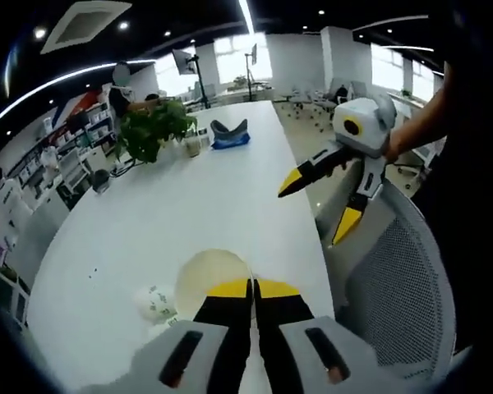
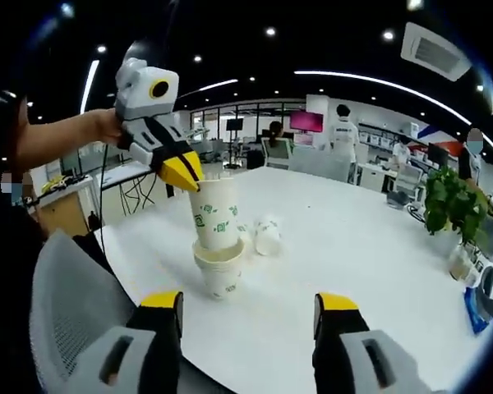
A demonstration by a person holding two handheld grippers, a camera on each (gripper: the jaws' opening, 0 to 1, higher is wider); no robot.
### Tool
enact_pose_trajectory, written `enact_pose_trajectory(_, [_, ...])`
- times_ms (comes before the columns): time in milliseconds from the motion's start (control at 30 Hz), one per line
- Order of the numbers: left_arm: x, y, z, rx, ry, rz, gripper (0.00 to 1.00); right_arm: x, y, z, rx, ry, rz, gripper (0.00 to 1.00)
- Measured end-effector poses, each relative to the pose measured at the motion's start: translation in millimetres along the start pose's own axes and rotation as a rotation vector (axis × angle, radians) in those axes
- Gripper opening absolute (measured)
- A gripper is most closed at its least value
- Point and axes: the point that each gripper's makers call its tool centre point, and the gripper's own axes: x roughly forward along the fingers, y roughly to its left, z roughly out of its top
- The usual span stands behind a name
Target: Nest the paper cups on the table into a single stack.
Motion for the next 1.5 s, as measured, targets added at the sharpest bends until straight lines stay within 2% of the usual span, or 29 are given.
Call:
enact_pose_trajectory(133, [7,-2.3,-5.4,0.027,0.033,0.004,0.00,2,4,0.0,0.033,-0.030,0.018,0.74])
enact_pose_trajectory(267, [13,-3.5,-9.5,0.031,0.040,0.001,0.00,3,6,0.3,0.032,-0.036,0.024,0.76])
enact_pose_trajectory(700, [30,-9.7,-21.9,0.053,0.081,-0.013,0.00,4,7,0.8,0.054,-0.040,0.024,0.76])
enact_pose_trajectory(767, [31,-12.2,-19.4,0.045,0.086,-0.021,0.00,4,6,0.6,0.057,-0.041,0.021,0.76])
enact_pose_trajectory(1100, [41,-15.4,-30.4,0.016,0.095,-0.049,0.00,5,5,-1.5,0.058,-0.034,0.015,0.75])
enact_pose_trajectory(1500, [52,-23.0,-41.8,-0.061,0.097,-0.114,0.00,6,6,-3.2,0.058,-0.022,0.016,0.73])
